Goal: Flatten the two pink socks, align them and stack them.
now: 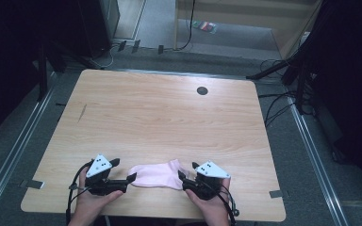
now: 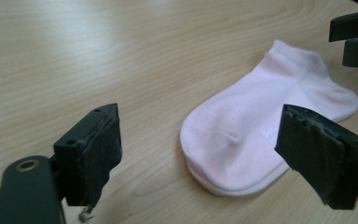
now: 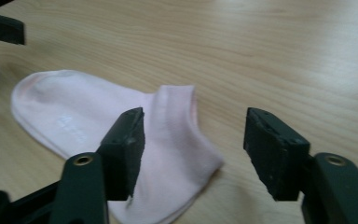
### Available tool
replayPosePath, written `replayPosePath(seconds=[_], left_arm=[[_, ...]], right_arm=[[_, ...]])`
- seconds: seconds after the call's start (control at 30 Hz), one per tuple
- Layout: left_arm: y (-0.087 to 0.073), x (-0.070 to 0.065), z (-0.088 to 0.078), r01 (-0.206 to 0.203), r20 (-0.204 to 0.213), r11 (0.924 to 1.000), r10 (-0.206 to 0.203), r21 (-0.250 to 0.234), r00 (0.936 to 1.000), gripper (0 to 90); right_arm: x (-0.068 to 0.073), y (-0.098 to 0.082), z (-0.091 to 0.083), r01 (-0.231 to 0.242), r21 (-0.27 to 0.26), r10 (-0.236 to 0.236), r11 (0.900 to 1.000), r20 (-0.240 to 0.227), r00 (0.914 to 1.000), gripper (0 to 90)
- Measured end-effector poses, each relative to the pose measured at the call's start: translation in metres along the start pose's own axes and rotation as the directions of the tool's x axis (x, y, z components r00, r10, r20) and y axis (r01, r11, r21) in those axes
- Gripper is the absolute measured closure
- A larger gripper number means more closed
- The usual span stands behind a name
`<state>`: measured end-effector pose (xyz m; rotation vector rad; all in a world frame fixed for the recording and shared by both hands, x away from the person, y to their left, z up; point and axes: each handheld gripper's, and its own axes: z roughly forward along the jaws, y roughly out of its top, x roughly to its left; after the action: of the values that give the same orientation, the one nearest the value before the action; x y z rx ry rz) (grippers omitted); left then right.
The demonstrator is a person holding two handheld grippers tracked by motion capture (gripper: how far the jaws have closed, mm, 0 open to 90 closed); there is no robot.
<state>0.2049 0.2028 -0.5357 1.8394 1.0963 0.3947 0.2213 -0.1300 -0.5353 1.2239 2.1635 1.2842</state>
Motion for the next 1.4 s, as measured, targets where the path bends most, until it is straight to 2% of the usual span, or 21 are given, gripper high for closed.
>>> replayPosePath(seconds=[0.07,0.13,0.17,0.3,0.37,0.57,0.7,0.73,0.97,1.17,1.33,1.4], left_arm=[[0.001,0.002,-0.003,-0.003,-0.006,0.9999,0.002,-0.017,1.0,10.7],[0.001,0.004,-0.005,-0.008,-0.002,0.9997,0.008,-0.024,1.0,9.1],[0.001,0.006,-0.007,-0.004,-0.007,0.9995,0.004,-0.03,1.0,7.2],[-0.001,0.016,-0.012,0.006,0.002,0.9992,-0.006,-0.038,1.0,2.7],[-0.002,0.022,-0.015,0.02,-0.008,0.9987,-0.02,-0.046,0.9998,2.0],[-0.005,0.043,-0.027,0.071,-0.052,0.9954,-0.074,-0.064,0.9958,2.0],[-0.009,0.057,-0.035,0.103,-0.086,0.9919,-0.11,-0.074,0.9902,2.0],[-0.009,0.061,-0.037,0.11,-0.094,0.9912,-0.117,-0.073,0.9887,2.0],[-0.017,0.083,-0.053,0.157,-0.147,0.9831,-0.169,-0.095,0.9745,2.0],[-0.025,0.098,-0.064,0.147,-0.197,0.9853,-0.161,-0.087,0.967,2.1],[-0.03,0.108,-0.074,0.168,-0.212,0.9808,-0.186,-0.099,0.9594,2.1],[-0.032,0.111,-0.077,0.173,-0.221,0.9794,-0.193,-0.104,0.956,2.1]], right_arm=[[-0.004,0.001,-0.003,-0.025,-0.011,0.025,1.0,0.005,0.9997,28.3],[-0.009,0.004,-0.006,-0.055,0.004,0.055,0.998,0.015,0.9984,20.9],[-0.011,0.006,-0.007,-0.058,0.02,0.058,0.998,0.018,0.9982,18.5],[-0.018,0.009,-0.014,-0.039,0.01,0.039,0.999,0.007,0.9992,13.3],[-0.022,0.009,-0.016,-0.025,0.001,0.025,1.0,0.003,0.9997,13.2],[-0.036,0.009,-0.024,-0.057,-0.005,0.057,0.998,0.047,0.9973,13.2],[-0.051,0.007,-0.032,-0.072,-0.014,0.073,0.997,0.077,0.9944,13.3],[-0.051,0.007,-0.032,-0.072,-0.014,0.073,0.997,0.077,0.9944,13.3],[-0.072,0.004,-0.044,-0.096,-0.027,0.098,0.995,0.123,0.9875,13.4],[-0.093,-0.003,-0.058,-0.144,-0.031,0.147,0.989,0.145,0.9785,13.5],[-0.107,-0.009,-0.071,-0.162,-0.041,0.166,0.986,0.173,0.9709,13.5],[-0.114,-0.012,-0.077,-0.178,-0.051,0.184,0.983,0.17,0.9681,13.5]])
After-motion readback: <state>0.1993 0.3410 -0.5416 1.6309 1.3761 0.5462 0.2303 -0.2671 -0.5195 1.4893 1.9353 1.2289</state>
